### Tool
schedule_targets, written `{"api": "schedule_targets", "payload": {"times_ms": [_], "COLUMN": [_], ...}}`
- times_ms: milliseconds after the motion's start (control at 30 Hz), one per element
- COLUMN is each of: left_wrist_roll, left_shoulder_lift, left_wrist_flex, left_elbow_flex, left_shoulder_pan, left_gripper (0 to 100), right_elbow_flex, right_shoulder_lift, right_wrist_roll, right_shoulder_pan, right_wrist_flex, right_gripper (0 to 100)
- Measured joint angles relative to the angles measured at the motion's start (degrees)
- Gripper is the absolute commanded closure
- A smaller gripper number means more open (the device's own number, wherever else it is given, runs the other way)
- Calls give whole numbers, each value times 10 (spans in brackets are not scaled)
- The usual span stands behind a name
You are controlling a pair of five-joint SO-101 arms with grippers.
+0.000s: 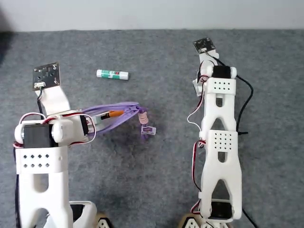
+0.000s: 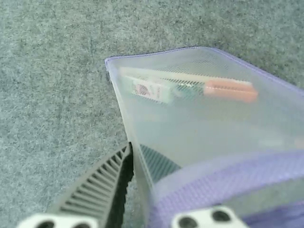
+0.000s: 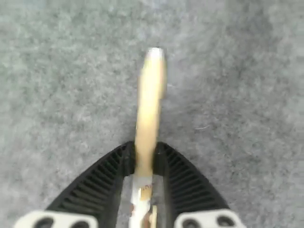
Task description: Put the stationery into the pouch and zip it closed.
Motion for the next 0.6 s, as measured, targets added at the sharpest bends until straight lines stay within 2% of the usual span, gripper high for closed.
{"api": "schedule_targets", "payload": {"times_ms": [300, 433, 600], "left_wrist_roll": [11, 12, 12], "left_shoulder_lift": [0, 0, 0], "left_wrist_flex": [-1, -1, -1], "left_elbow_flex": [0, 0, 0], "left_shoulder_pan": [0, 0, 0], "left_gripper": [988, 988, 988], "right_elbow_flex": [-10, -10, -10], "right_shoulder_lift": [-28, -89, -163], "right_wrist_roll": [-23, -61, -67], "right_shoulder_pan": [-2, -2, -5], "right_wrist_flex": [123, 127, 128], "right_gripper": [991, 991, 991]}}
